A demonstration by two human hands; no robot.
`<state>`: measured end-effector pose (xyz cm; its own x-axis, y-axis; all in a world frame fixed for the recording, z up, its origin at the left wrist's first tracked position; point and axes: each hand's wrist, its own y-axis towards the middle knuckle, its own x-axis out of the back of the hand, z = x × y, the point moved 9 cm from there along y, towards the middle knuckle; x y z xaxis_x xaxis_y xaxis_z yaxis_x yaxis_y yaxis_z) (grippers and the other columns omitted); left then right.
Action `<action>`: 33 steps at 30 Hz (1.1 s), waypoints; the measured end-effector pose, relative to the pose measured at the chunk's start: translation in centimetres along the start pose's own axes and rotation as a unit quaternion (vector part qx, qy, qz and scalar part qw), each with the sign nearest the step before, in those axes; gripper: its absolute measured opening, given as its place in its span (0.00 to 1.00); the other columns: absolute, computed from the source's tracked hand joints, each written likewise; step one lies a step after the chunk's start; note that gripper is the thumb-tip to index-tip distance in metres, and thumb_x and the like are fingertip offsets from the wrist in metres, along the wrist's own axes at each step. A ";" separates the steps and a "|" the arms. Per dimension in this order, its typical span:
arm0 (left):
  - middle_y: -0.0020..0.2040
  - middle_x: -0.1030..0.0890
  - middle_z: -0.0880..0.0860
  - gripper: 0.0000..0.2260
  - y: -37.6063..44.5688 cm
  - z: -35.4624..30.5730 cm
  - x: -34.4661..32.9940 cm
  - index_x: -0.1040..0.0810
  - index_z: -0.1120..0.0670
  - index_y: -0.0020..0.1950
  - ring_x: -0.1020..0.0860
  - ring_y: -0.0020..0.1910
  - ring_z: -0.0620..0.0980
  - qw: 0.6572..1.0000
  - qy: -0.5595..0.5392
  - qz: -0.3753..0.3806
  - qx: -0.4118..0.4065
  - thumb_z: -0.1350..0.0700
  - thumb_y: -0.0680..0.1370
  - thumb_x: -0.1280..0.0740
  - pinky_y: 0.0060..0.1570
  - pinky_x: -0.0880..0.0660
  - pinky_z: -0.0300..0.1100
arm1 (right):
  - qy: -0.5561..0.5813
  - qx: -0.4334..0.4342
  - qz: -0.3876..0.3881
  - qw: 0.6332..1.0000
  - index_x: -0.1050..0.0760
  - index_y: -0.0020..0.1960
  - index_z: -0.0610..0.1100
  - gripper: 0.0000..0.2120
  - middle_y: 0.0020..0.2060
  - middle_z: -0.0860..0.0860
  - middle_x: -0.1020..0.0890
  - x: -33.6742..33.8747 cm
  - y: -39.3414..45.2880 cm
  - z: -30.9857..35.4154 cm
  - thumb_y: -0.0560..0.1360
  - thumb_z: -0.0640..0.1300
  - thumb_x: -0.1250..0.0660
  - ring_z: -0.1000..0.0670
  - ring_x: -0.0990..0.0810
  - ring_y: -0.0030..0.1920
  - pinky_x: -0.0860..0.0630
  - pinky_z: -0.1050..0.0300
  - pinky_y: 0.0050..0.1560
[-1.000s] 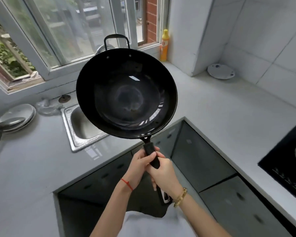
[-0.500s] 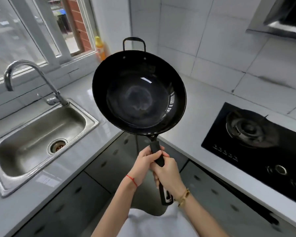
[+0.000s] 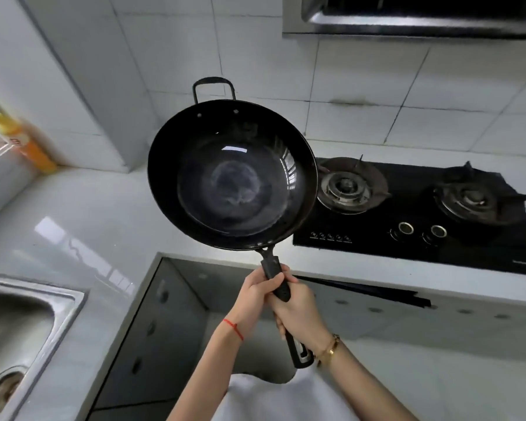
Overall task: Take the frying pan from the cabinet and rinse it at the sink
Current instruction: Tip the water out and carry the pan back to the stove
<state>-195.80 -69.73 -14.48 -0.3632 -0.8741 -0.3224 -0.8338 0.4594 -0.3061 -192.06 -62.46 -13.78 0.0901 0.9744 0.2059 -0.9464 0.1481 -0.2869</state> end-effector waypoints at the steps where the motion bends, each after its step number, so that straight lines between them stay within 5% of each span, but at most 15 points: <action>1: 0.48 0.17 0.57 0.09 0.4 -0.1 -0.3 0.24 0.60 0.55 0.21 0.46 0.54 1.000 0.005 0.011 0.004 0.59 0.76 0.36 0.38 0.26 0.46 | 0.005 -0.005 -0.013 1.000 0.26 0.51 0.42 0.04 0.18 0.49 0.28 0.3 0.1 -0.1 0.77 0.40 0.36 0.48 0.30 0.16 0.33 0.60 0.18; 5: 0.47 0.17 0.56 0.11 1.6 0.1 -1.1 0.24 0.59 0.55 0.20 0.47 0.54 0.997 0.023 0.067 0.026 0.58 0.74 0.35 0.44 0.23 0.47 | 0.023 -0.023 -0.061 0.998 0.26 0.48 0.41 0.03 0.17 0.50 0.28 0.9 0.0 -0.5 0.77 0.40 0.37 0.49 0.30 0.16 0.34 0.60 0.19; 8: 0.46 0.17 0.56 0.12 2.0 0.4 -2.2 0.26 0.61 0.57 0.20 0.42 0.55 0.992 0.028 0.111 0.049 0.58 0.75 0.35 0.30 0.22 0.44 | 0.032 -0.032 -0.097 0.994 0.26 0.50 0.39 0.04 0.16 0.50 0.28 1.5 -0.6 -0.7 0.77 0.40 0.37 0.50 0.30 0.16 0.34 0.61 0.18; 17: 0.48 0.17 0.57 0.15 2.3 2.3 -6.1 0.28 0.63 0.59 0.20 0.39 0.55 0.967 0.076 0.221 0.097 0.57 0.76 0.35 0.28 0.23 0.42 | 0.075 -0.084 -0.216 0.970 0.27 0.39 0.34 0.11 0.20 0.42 0.27 4.1 -3.5 -2.7 0.76 0.40 0.37 0.45 0.29 0.18 0.30 0.55 0.21; 21: 0.48 0.17 0.57 0.08 2.0 3.7 -8.6 0.26 0.61 0.57 0.20 0.39 0.52 0.953 0.098 0.263 0.117 0.60 0.79 0.36 0.29 0.23 0.38 | 0.101 -0.106 -0.266 0.953 0.27 0.35 0.33 0.13 0.21 0.41 0.28 5.8 -5.4 -4.0 0.76 0.39 0.37 0.45 0.30 0.18 0.31 0.55 0.21; 27: 0.45 0.16 0.54 0.12 0.9 6.1 -13.6 0.29 0.67 0.62 0.19 0.44 0.48 0.929 0.120 0.320 0.144 0.64 0.79 0.38 0.45 0.22 0.37 | 0.124 -0.115 -0.330 0.929 0.27 0.40 0.32 0.09 0.22 0.39 0.26 9.3 -8.6 -6.0 0.75 0.37 0.37 0.44 0.29 0.19 0.31 0.56 0.21; 33: 0.45 0.16 0.53 0.12 0.2 9.0 -20.5 0.27 0.62 0.58 0.18 0.44 0.48 0.911 0.134 0.355 0.165 0.60 0.76 0.34 0.45 0.21 0.39 | 0.127 -0.113 -0.374 0.912 0.27 0.40 0.36 0.06 0.21 0.40 0.28 14.9 -12.1 -8.2 0.75 0.35 0.38 0.45 0.30 0.18 0.31 0.57 0.21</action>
<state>-184.76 -50.30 -15.97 -0.8868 -0.3258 -0.3277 -0.1958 0.9073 -0.3722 -176.75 -48.30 -14.90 0.7799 0.5908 0.2068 -0.5064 0.7897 -0.3463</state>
